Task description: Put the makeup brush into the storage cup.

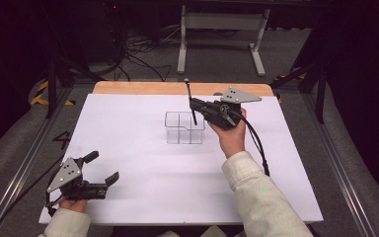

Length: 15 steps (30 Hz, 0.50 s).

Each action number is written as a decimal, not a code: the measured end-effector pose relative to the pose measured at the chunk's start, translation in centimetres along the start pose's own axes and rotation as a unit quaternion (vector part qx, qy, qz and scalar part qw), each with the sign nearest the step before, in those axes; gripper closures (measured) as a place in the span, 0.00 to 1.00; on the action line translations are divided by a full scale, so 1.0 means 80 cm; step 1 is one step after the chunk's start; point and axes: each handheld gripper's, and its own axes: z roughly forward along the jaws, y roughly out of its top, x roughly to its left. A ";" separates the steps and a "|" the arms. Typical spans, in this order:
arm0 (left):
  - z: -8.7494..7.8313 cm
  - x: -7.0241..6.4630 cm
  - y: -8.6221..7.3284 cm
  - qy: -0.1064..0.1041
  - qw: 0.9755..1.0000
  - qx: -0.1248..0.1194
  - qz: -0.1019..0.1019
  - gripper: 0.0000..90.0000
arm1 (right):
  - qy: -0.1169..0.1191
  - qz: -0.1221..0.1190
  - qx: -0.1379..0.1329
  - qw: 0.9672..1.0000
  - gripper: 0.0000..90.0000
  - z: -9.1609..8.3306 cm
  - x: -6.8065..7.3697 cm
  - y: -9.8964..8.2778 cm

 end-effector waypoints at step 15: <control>0.001 0.000 0.000 -0.002 1.000 0.006 -0.004 0.00 | 0.000 0.013 -0.012 1.000 0.93 0.024 -0.005 0.002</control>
